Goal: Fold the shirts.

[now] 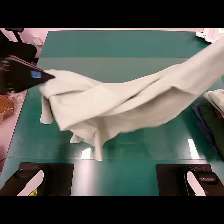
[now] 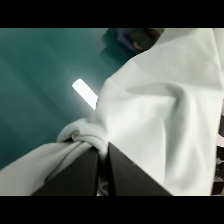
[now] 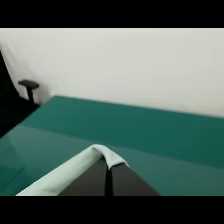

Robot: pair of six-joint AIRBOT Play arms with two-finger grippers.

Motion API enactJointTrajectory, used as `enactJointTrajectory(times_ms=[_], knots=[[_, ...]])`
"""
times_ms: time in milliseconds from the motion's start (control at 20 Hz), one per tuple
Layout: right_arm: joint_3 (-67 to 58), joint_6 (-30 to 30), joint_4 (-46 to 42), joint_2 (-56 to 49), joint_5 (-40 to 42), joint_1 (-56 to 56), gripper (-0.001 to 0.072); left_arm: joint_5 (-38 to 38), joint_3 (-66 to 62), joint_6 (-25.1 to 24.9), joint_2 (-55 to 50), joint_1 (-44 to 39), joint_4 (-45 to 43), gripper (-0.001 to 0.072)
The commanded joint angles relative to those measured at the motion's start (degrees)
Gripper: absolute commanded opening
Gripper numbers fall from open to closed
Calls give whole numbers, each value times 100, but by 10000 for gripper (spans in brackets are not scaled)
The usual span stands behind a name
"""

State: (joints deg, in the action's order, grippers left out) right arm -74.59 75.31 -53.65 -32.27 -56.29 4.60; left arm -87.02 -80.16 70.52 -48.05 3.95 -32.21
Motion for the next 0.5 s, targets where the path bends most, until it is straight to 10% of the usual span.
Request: enactJointTrajectory(times_ms=[0,450], knots=[[938,-57,402,-573,50,-57,22,1012,1408,98,-144,-507,-511,25],[1812,-109,407,-3453,2083,-1167,22,4837,3541,94,-1705,-1152,-177,25]])
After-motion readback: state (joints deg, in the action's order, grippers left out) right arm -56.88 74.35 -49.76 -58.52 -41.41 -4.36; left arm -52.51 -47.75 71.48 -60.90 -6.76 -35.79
